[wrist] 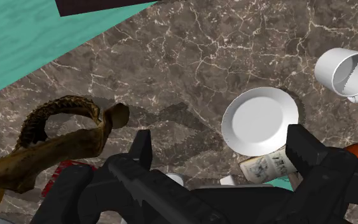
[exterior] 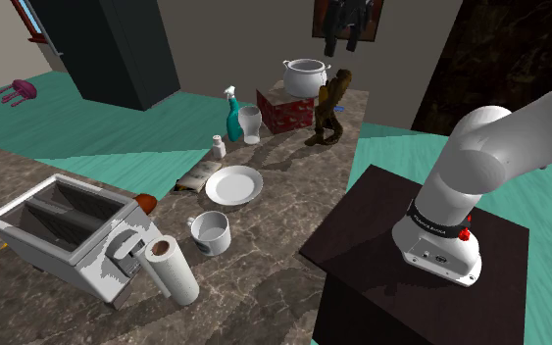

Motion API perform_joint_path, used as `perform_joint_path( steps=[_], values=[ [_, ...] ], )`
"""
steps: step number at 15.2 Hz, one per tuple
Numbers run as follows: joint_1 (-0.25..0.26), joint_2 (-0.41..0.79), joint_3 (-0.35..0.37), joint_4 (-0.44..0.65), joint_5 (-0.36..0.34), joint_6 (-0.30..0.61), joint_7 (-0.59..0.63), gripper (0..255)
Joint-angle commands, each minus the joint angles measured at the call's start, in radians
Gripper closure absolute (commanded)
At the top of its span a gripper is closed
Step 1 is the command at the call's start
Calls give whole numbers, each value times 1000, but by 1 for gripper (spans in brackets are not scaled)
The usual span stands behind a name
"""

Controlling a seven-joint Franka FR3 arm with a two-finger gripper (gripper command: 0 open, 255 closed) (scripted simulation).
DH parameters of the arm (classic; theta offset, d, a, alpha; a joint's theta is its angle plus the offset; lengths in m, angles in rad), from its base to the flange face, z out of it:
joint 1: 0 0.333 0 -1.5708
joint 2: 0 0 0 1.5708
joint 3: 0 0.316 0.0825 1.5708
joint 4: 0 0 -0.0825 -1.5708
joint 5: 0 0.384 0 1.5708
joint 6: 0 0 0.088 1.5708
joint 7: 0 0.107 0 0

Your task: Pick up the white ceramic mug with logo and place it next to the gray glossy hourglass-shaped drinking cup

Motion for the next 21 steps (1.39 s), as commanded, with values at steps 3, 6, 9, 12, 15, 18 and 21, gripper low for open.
perform_joint_path(
  steps=[3, 6, 9, 12, 15, 18, 21],
  values=[
    [11, 8, 30, -45, 17, 55, 27, 0],
    [29, 31, 75, -103, 42, 139, 66, 0],
    [47, 67, 122, -151, 66, 227, 105, 0],
    [65, 117, 169, -187, 88, 317, 144, 0],
    [82, 181, 217, -211, 107, 409, 185, 0],
    [96, 258, 267, -222, 118, 502, 227, 0],
    [105, 347, 317, -222, 120, 594, 274, 0]
  ],
)
